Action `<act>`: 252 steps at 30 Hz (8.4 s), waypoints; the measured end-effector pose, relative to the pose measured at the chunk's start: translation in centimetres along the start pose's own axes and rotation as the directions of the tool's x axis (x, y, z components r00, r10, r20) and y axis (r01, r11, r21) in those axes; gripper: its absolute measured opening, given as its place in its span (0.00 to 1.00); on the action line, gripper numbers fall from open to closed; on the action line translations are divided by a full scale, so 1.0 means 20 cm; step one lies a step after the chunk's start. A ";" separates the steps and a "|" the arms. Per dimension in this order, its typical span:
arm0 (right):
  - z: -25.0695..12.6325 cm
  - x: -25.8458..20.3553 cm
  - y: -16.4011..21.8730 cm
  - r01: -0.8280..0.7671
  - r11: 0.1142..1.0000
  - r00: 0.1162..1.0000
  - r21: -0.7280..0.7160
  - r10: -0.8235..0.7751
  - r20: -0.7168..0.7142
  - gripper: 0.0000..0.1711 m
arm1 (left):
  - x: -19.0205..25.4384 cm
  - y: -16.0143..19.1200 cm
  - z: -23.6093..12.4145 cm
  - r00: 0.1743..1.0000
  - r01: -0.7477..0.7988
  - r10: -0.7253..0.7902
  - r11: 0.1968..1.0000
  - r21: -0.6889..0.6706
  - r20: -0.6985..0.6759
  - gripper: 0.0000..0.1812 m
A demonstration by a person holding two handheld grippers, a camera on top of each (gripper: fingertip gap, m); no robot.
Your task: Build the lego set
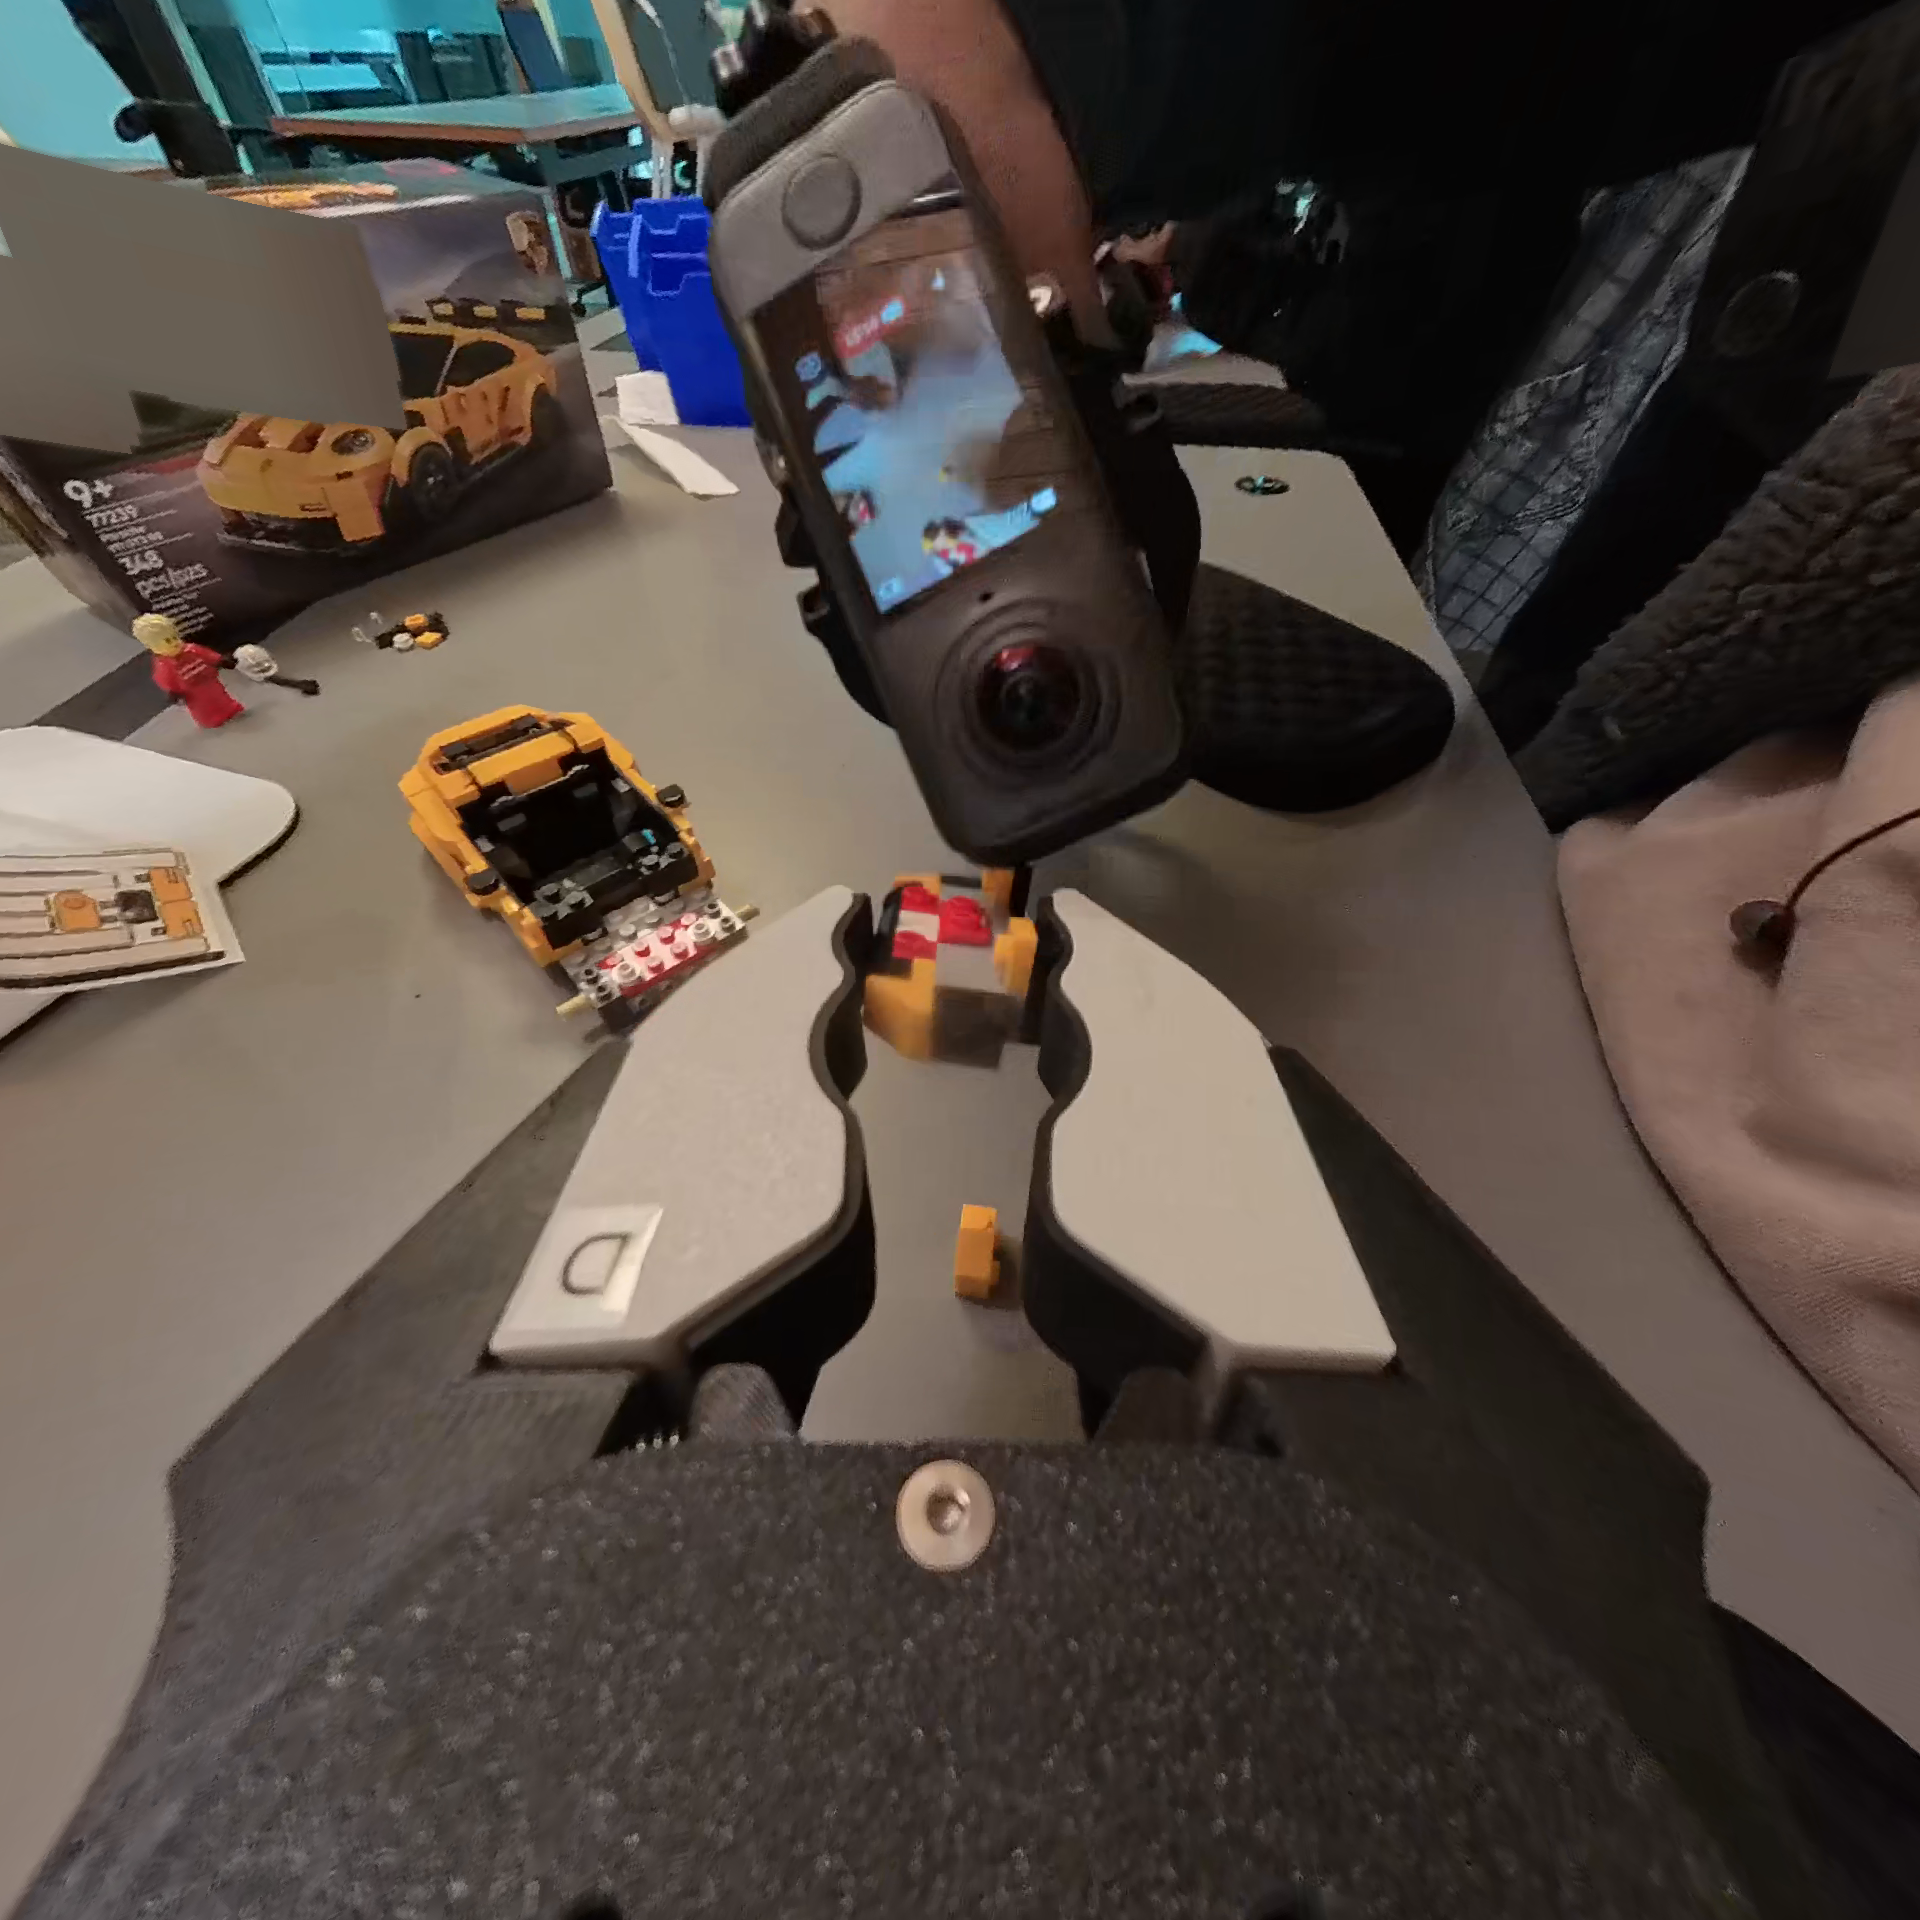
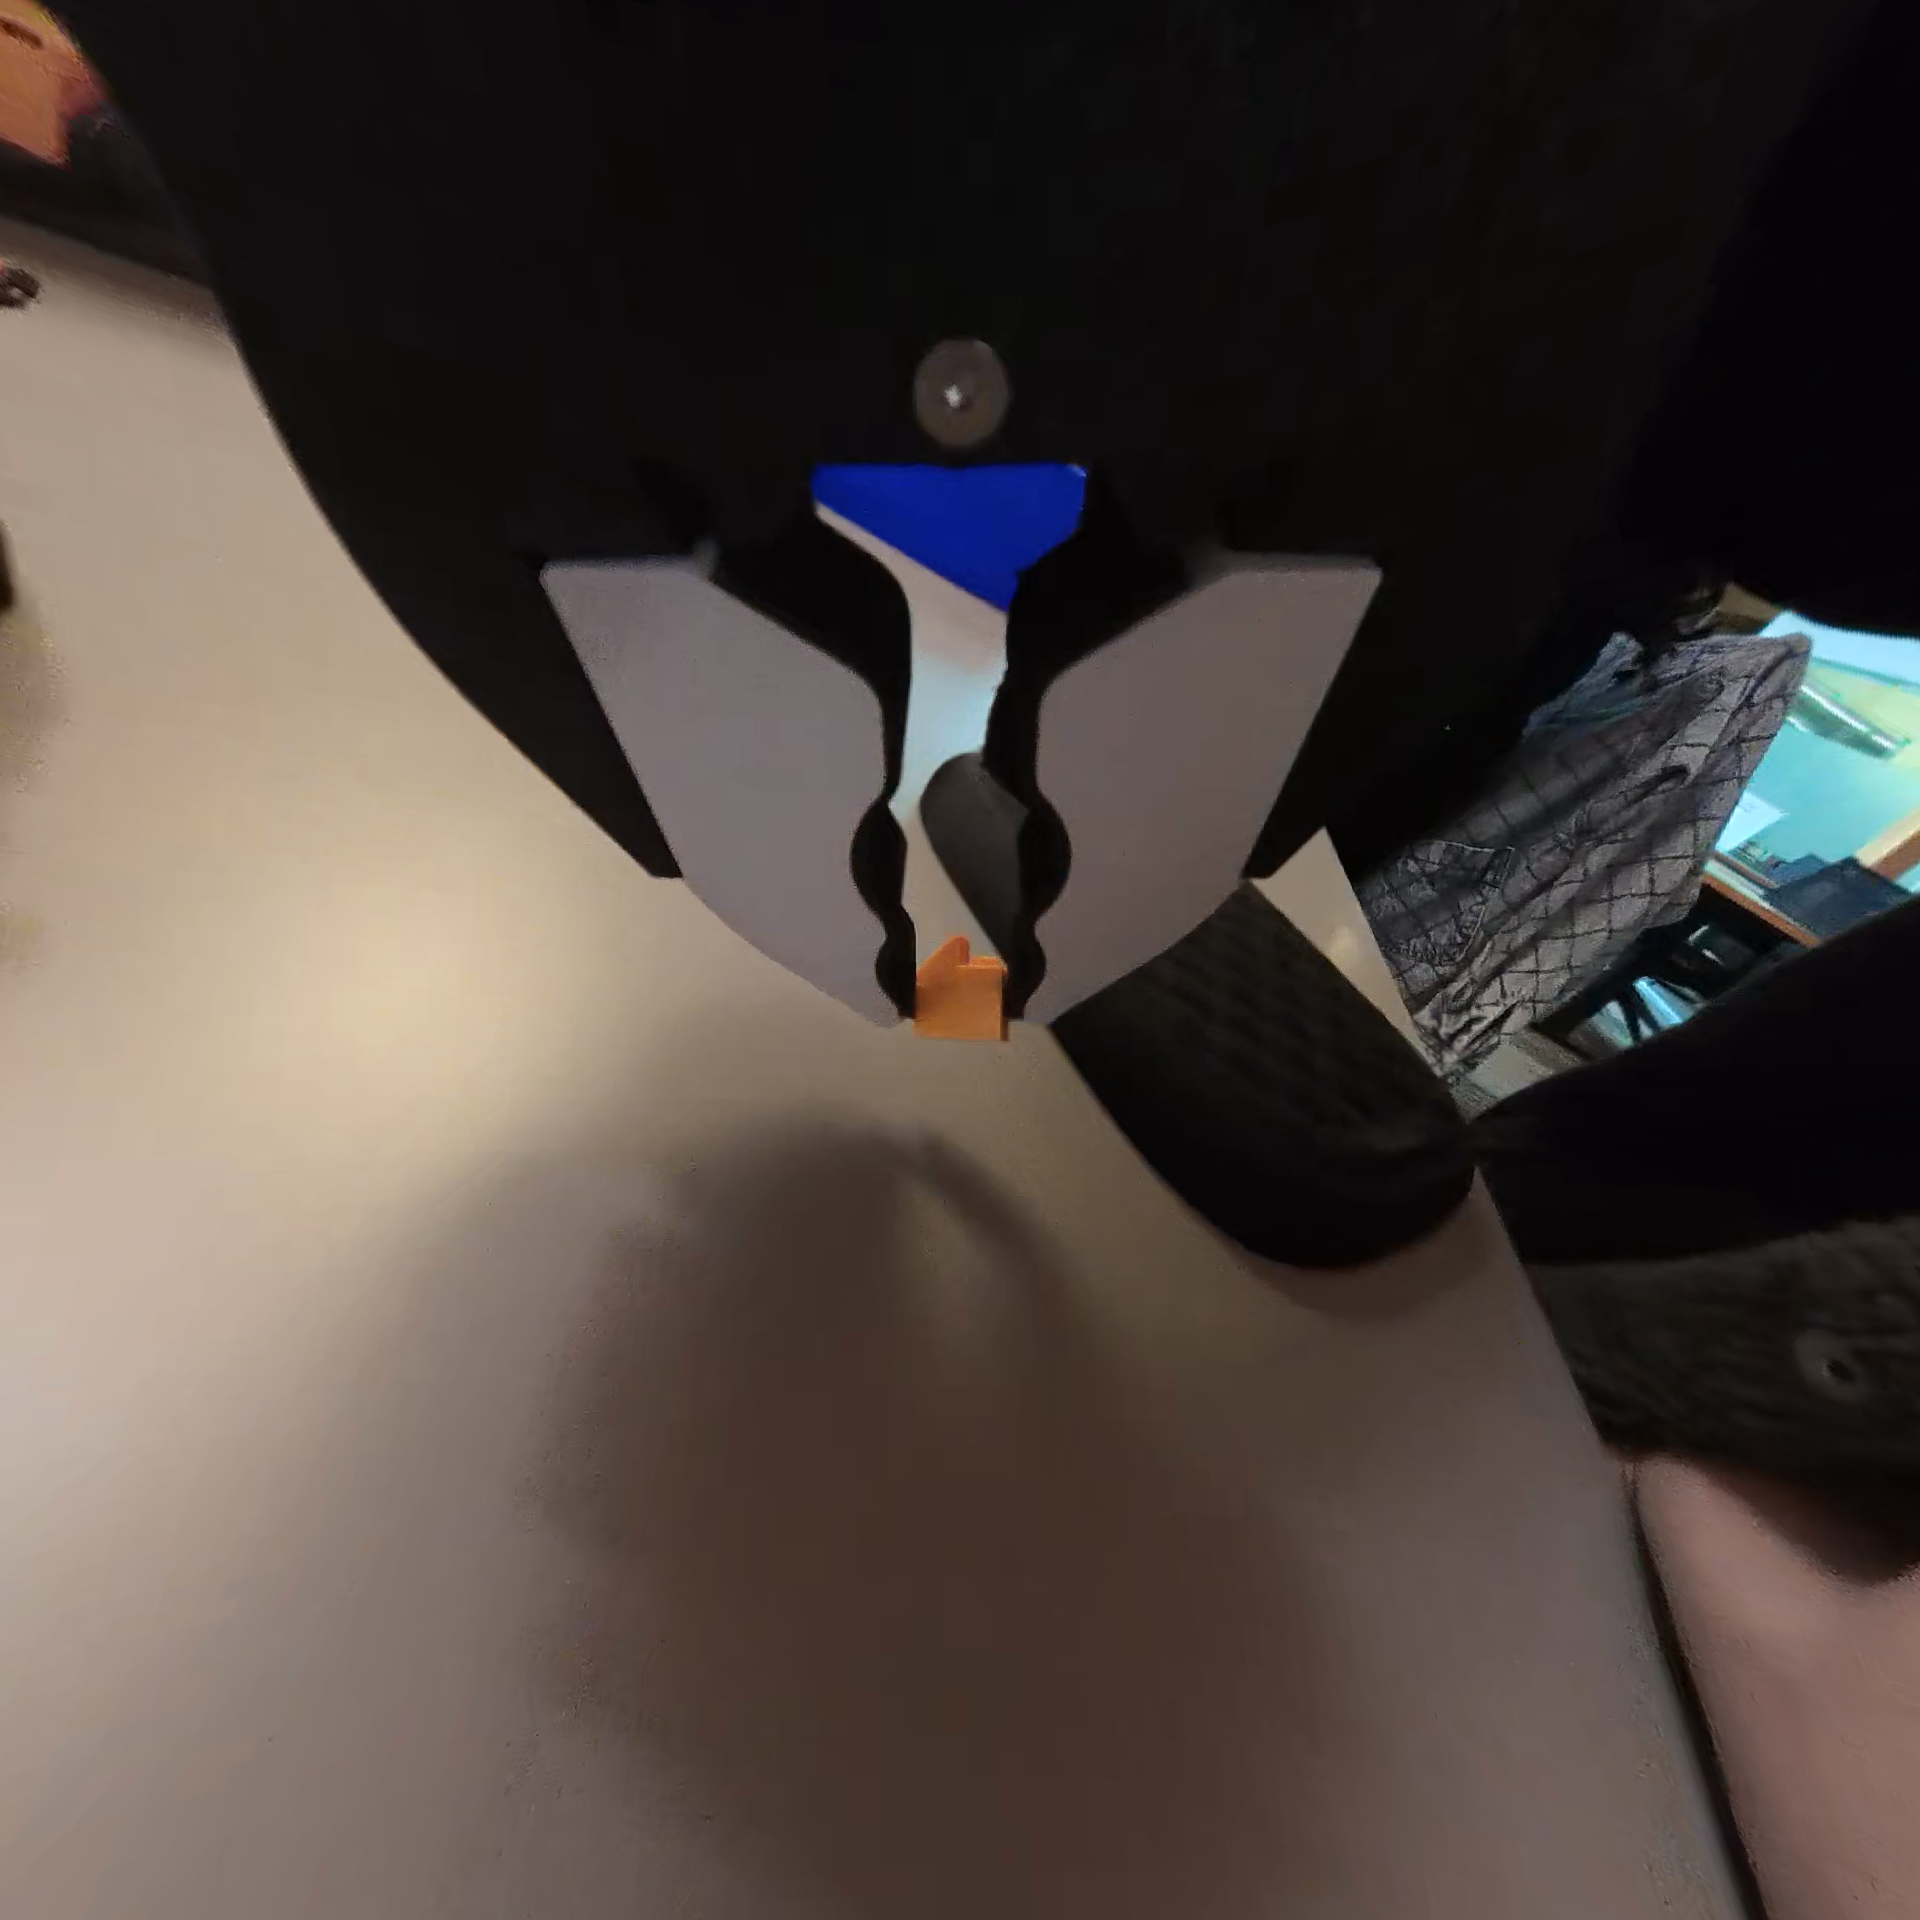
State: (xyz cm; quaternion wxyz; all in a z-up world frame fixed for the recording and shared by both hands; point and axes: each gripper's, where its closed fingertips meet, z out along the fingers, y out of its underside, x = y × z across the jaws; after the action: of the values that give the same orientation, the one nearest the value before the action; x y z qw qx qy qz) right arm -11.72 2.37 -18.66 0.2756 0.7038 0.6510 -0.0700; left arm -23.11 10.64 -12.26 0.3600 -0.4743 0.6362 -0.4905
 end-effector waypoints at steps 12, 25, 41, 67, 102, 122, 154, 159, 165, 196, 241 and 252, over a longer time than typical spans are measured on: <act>-0.12 0.18 -0.13 0.092 0.867 0.958 0.490 0.058 -0.282 0.27 | -0.05 0.00 -0.03 0.999 0.026 -0.026 1.000 0.004 0.047 0.16; -0.01 0.17 -0.05 0.300 0.600 0.763 0.741 0.316 -0.564 0.20 | 0.07 -0.01 0.05 0.998 -0.050 0.051 0.998 0.025 -0.043 0.16; 0.01 0.16 -0.08 0.205 0.583 0.861 0.786 0.275 -0.428 0.10 | 0.15 0.31 0.30 0.988 -0.146 0.118 0.913 -0.381 -0.098 0.33; -0.53 -0.07 -0.11 0.194 -0.015 0.882 0.981 0.439 -0.168 0.16 | 0.17 -0.23 0.26 0.985 0.175 -0.169 0.970 0.168 -0.046 0.05; -0.19 0.08 -0.25 0.284 0.357 0.867 0.890 0.302 -0.397 0.12 | 0.15 0.37 0.32 0.985 0.109 -0.018 0.839 -0.532 0.173 0.25; -0.12 0.03 -0.40 0.350 0.429 0.916 0.833 0.030 -0.400 0.12 | 0.28 0.36 0.33 0.944 -0.267 0.133 0.846 -0.461 -0.303 0.21; -0.09 -0.01 -0.41 0.430 0.433 0.881 0.792 -0.007 -0.474 0.13 | 0.32 0.31 0.37 0.979 -0.127 0.046 0.900 -0.418 -0.199 0.20; -0.08 -0.02 -0.41 0.425 0.435 0.877 0.794 0.017 -0.480 0.15 | 0.32 0.31 0.37 0.978 -0.151 0.075 0.899 -0.410 -0.196 0.19; -0.08 -0.02 -0.41 0.423 0.437 0.870 0.794 0.049 -0.490 0.17 | 0.31 0.32 0.36 0.979 -0.179 0.122 0.894 -0.410 -0.161 0.19; -0.11 0.02 -0.39 0.041 0.385 0.830 0.922 0.501 -0.246 0.25 | 0.28 0.35 0.32 0.993 -0.118 0.100 0.880 -0.461 -0.063 0.17; -0.05 -0.02 -0.43 0.206 0.604 0.845 0.770 0.288 -0.451 0.14 | 0.31 0.35 0.35 0.986 -0.164 0.127 0.884 -0.439 -0.112 0.15; -0.04 -0.03 -0.43 0.177 0.584 0.845 0.793 0.323 -0.426 0.13 | 0.32 0.35 0.35 0.987 -0.156 0.121 0.884 -0.440 -0.108 0.15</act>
State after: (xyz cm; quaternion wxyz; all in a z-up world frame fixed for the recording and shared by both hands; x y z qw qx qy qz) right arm -20.17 2.33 -20.28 -0.2624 0.7682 0.5645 -0.1496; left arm -20.27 2.97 -20.80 0.2505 -0.4785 0.7775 -0.3220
